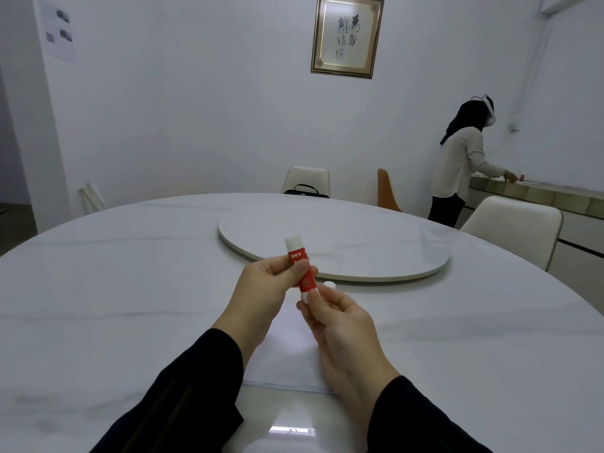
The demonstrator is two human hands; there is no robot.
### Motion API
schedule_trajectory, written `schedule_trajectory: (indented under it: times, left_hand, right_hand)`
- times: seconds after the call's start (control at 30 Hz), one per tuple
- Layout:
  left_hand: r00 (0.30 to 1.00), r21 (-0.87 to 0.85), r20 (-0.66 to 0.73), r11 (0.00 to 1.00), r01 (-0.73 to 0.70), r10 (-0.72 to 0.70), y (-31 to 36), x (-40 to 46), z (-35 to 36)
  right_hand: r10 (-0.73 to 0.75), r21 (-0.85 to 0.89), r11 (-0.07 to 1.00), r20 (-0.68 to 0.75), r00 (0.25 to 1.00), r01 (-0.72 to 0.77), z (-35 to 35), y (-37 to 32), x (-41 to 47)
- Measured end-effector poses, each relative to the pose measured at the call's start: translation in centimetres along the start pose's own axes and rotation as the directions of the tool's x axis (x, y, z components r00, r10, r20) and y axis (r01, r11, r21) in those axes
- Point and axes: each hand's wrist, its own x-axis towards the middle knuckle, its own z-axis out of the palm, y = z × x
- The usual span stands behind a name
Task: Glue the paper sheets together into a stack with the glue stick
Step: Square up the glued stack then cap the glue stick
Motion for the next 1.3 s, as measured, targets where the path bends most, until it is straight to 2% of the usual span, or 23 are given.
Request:
schedule_trajectory:
  times: [0.07,0.1,0.2,0.27,0.37,0.43,0.53,0.57,0.7,0.73,0.87,0.9,0.93,1.0,1.07,1.13,1.2,1.3]
  left_hand:
    - [1.000,0.001,0.001,1.000,0.009,-0.009,0.0,-0.1,0.1]
    - [1.000,-0.006,0.006,1.000,0.009,-0.009,0.0,-0.1,0.0]
    - [1.000,-0.022,0.004,1.000,0.014,-0.014,0.1,-0.1,-0.2]
    - [1.000,-0.011,0.003,1.000,0.014,-0.014,0.0,-0.2,-0.2]
    - [1.000,-0.010,-0.009,1.000,0.029,-0.029,0.0,-0.1,-0.3]
    - [0.999,-0.017,-0.026,0.999,0.033,-0.033,0.0,0.0,-0.5]
    - [0.999,0.002,-0.028,1.000,0.026,-0.026,0.0,-0.1,-0.3]
    - [0.999,0.003,-0.024,1.000,0.026,-0.026,-0.1,-0.1,-0.2]
    - [0.999,0.002,-0.033,1.000,0.018,-0.018,0.0,-0.1,-0.3]
    - [0.999,-0.010,-0.033,1.000,0.020,-0.020,0.0,0.0,-0.4]
    - [1.000,-0.029,-0.026,0.999,0.017,-0.017,-0.1,0.0,-0.5]
    - [1.000,-0.026,-0.020,0.999,0.019,-0.019,-0.2,0.0,-0.4]
    - [1.000,-0.017,-0.010,1.000,0.022,-0.022,-0.2,-0.1,-0.2]
    - [1.000,0.015,0.007,1.000,0.026,-0.026,-0.3,-0.2,0.0]
    - [1.000,0.030,-0.017,0.999,0.019,-0.018,-0.2,-0.2,0.0]
    - [0.997,0.030,-0.076,1.000,-0.001,0.004,-0.2,0.0,-0.3]
    - [0.993,-0.005,-0.121,1.000,0.001,-0.002,-0.2,0.3,-0.6]
    - [0.991,-0.075,-0.117,0.995,0.059,-0.067,-0.7,0.5,-0.6]
  right_hand:
    - [-0.072,-0.099,0.993,-0.016,0.997,0.070,-0.2,0.0,0.1]
    - [-0.036,-0.071,0.997,-0.001,0.999,0.036,-0.3,-0.2,0.2]
    - [0.232,0.149,0.960,0.057,0.971,-0.238,-0.1,-1.3,0.0]
    - [0.320,0.132,0.934,0.100,0.942,-0.331,-0.1,-1.3,-0.2]
    - [0.349,0.127,0.920,0.157,0.924,-0.370,0.2,-1.0,-0.4]
    - [0.263,0.133,0.950,0.156,0.952,-0.284,0.1,-0.7,-0.1]
    - [0.066,0.067,0.995,0.097,0.993,-0.073,-0.2,-0.3,0.3]
    - [0.054,0.059,0.997,0.074,0.996,-0.058,-0.1,-0.3,0.2]
    - [0.313,0.151,0.930,0.161,0.936,-0.336,0.2,-1.0,-0.1]
    - [0.318,0.130,0.932,0.158,0.935,-0.339,0.1,-1.0,0.0]
    - [0.131,0.110,0.984,0.114,0.985,-0.143,0.2,-0.7,-0.2]
    - [0.070,0.036,0.997,0.087,0.994,-0.073,0.1,-0.5,-0.1]
    - [-0.012,-0.122,0.992,0.046,0.999,0.018,-0.1,-0.4,0.1]
    - [-0.200,-0.502,0.846,0.011,0.980,0.179,-0.4,-0.5,0.3]
    - [-0.277,-0.720,0.645,0.091,0.957,0.255,-0.3,-0.7,0.5]
    - [-0.315,-0.830,0.482,0.137,0.939,0.282,-0.4,-1.1,1.3]
    - [-0.357,-0.889,0.365,0.141,0.923,0.277,-1.0,-1.9,3.0]
    - [-0.290,-0.955,0.165,0.191,0.938,0.246,-1.8,-2.9,6.0]
